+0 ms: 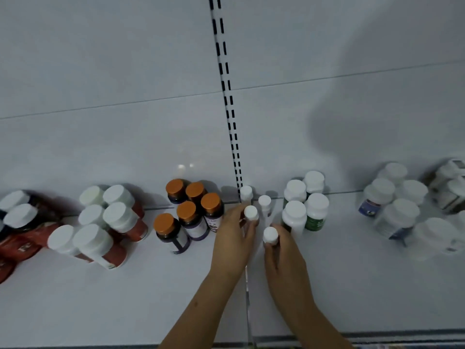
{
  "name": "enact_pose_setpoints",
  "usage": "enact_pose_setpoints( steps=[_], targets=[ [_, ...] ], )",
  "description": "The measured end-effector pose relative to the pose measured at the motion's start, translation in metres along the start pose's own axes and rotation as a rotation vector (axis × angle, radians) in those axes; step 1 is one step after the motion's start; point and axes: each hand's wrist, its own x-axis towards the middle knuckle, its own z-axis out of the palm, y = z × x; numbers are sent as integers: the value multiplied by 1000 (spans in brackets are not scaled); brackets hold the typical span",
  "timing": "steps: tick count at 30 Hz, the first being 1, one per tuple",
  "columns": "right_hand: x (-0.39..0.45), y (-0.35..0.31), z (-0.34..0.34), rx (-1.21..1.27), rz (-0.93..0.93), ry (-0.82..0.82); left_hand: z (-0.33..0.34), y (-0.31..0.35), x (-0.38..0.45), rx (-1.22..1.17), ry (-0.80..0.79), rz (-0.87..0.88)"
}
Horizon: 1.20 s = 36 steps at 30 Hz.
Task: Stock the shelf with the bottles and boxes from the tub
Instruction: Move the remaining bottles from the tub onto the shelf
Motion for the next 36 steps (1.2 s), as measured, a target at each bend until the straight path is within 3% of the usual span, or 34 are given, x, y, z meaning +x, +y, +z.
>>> enact_pose_setpoints(
  steps=[13,21,26,36],
  targets=[
    [11,-6,15,-70,-1,66,8,-17,-1,24,-48,-36],
    [-9,-17,15,-125,40,86,-31,-16,-43,136,-204,-14],
    [-47,-33,1,-153,55,148,-61,-25,-82,181,-260,93],
    [-118,-99,-61,-309,-101,233,-98,13,-163,174,-317,342]
  ],
)
